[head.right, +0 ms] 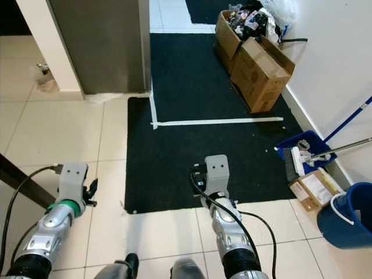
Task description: Setting the table
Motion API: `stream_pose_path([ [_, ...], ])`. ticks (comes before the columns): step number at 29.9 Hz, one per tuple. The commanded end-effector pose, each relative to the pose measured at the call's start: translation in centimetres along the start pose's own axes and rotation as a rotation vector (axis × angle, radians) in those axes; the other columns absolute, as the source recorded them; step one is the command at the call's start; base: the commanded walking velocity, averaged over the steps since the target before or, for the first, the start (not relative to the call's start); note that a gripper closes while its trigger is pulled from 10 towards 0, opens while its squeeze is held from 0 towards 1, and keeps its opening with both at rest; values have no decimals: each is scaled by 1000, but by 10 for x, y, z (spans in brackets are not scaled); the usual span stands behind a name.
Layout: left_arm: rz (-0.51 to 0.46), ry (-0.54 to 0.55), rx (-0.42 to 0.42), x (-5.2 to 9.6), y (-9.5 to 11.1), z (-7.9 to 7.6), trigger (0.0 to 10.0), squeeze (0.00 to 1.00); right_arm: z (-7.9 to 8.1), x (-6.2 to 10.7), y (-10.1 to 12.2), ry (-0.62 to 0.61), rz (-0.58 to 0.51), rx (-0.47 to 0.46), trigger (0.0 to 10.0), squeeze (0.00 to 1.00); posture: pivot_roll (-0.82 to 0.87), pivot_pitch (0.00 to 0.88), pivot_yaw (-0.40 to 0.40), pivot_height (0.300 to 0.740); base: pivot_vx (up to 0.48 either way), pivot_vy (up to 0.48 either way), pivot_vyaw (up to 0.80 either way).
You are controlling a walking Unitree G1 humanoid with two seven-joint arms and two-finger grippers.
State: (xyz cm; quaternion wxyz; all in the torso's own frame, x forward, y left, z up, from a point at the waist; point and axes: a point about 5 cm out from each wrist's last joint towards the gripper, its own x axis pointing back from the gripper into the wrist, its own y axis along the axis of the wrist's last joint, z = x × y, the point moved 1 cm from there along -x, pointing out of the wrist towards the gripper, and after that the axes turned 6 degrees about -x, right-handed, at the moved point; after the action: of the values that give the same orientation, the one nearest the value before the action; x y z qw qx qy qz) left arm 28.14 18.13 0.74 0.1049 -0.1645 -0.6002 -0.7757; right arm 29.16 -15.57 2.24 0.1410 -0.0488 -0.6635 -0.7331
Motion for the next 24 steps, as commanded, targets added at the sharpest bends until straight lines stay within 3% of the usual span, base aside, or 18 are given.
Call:
stream_pose_path([
  [1, 7, -7, -1, 3, -4, -3, 10000, 0, -2, 2, -1, -5, 2, 15, 10000, 0, -149, 42, 13, 740, 0, 0, 0],
  [11, 10, -37, 14, 0, -4, -18, 10000, 0, -12, -2, 14, -11, -37, 42, 10000, 0, -175, 0, 5, 740, 0, 0, 0],
  [24, 14, -5, 2, -1, -6, -12, 10000, 0, -11, -2, 11, -12, -31, 44, 10000, 0, -185, 0, 1, 740, 0, 0, 0],
])
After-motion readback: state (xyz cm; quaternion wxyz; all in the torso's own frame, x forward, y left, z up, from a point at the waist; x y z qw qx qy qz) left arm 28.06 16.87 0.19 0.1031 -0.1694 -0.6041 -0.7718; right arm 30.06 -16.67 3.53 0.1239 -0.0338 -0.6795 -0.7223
